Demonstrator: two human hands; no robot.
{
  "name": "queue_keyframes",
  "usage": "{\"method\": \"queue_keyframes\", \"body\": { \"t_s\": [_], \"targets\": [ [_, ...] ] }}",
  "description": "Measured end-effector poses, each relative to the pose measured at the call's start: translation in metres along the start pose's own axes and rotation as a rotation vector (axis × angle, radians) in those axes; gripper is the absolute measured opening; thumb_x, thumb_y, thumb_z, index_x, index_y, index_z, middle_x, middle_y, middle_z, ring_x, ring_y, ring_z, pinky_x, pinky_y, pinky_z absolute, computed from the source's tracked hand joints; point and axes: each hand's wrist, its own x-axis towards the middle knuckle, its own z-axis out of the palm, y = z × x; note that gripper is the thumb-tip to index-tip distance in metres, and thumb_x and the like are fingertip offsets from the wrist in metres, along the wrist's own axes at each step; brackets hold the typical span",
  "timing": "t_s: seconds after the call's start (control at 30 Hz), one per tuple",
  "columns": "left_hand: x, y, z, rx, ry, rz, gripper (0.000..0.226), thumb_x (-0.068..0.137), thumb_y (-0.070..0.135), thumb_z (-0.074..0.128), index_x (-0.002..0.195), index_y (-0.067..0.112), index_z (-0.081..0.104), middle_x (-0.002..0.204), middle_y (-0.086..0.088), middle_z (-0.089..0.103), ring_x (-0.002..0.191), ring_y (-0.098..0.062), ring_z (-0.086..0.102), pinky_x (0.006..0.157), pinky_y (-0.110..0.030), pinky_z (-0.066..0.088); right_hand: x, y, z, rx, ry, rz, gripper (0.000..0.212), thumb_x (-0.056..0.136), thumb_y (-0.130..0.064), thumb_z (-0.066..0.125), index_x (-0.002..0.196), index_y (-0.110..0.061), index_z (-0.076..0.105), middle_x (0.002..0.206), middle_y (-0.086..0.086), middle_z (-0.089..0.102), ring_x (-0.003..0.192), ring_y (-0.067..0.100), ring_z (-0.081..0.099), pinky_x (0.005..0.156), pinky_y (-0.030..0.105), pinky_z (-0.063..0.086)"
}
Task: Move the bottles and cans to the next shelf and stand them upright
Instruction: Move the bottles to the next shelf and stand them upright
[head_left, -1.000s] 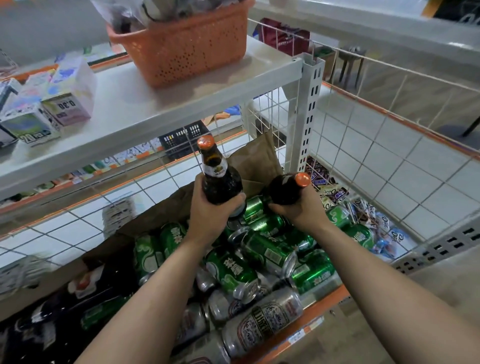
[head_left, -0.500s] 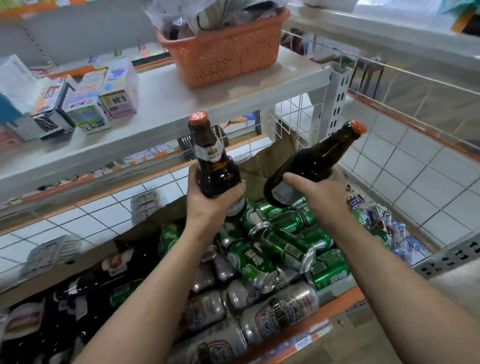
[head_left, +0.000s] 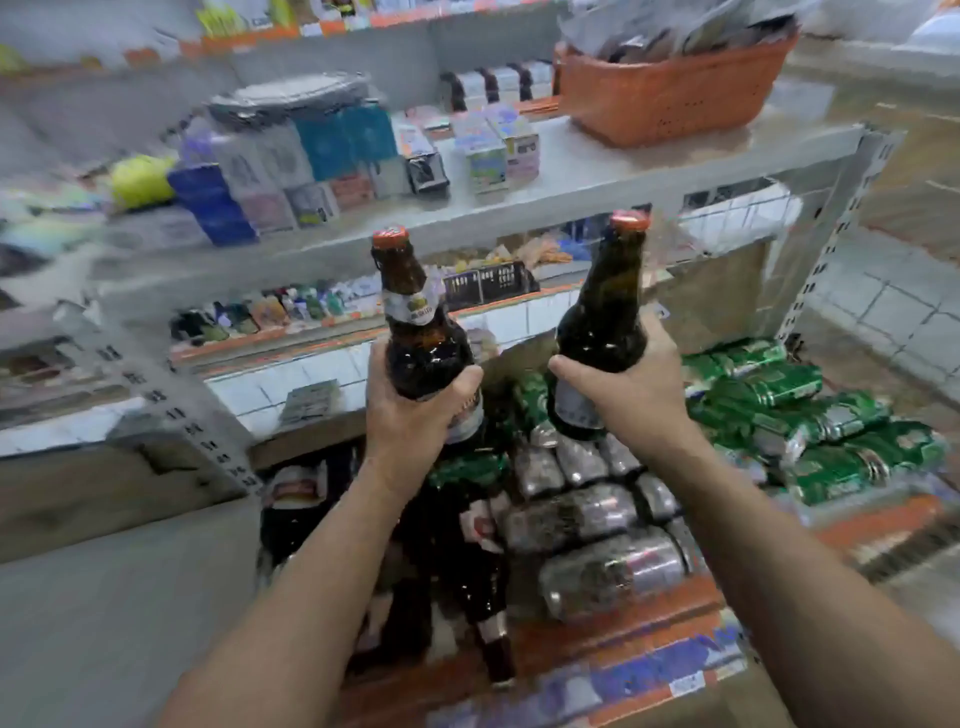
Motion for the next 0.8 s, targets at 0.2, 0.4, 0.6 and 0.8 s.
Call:
{"method": "queue_keyframes", "body": {
  "t_s": [0.2,0.4,0.6,0.8],
  "targets": [
    [-0.047,0.012,-0.208,0.013,-0.033,-0.075,0.034,0.085,0.007,0.079,0.101,-0.005,0.052,0.070,-0.016,0.061,0.047,-0.018,0.053,0.054,-0.033,0.042,-0.123,-0.044,0.165,0.047,-0.123,0.023,0.052,0.068,-0.008,0.093,0.108,-0.010,0.061,0.094,-0.002,0.072,0.080,-0.004,0.067,0.074,0.018,0.051],
    [-0.088,0.033,-0.350,0.041,-0.030,-0.118,0.021,0.092,-0.008,0.065,0.103,-0.009,0.047,0.061,-0.035,0.044,0.039,-0.026,0.035,0.044,-0.033,0.030,-0.207,-0.067,0.290,0.026,-0.281,0.077,0.055,0.065,-0.016,0.095,0.108,-0.016,0.061,0.096,-0.002,0.072,0.085,0.005,0.070,0.079,0.030,0.057],
    [-0.114,0.037,-0.430,0.078,0.183,-0.085,0.026,0.088,-0.017,0.065,0.092,0.006,0.055,0.068,-0.008,0.052,0.041,-0.013,0.047,0.044,-0.015,0.040,-0.243,-0.080,0.381,0.015,-0.427,0.069,0.055,0.063,-0.016,0.094,0.105,-0.025,0.060,0.097,-0.005,0.071,0.085,0.002,0.068,0.077,0.030,0.055],
    [-0.127,0.043,-0.519,0.136,0.233,-0.088,0.030,0.088,-0.016,0.066,0.083,0.012,0.056,0.076,-0.002,0.053,0.046,0.004,0.054,0.048,-0.010,0.044,-0.275,-0.099,0.473,0.027,-0.572,0.029,0.059,0.064,-0.014,0.093,0.110,-0.021,0.057,0.096,-0.005,0.069,0.084,0.000,0.067,0.070,0.016,0.053]
  ]
}}
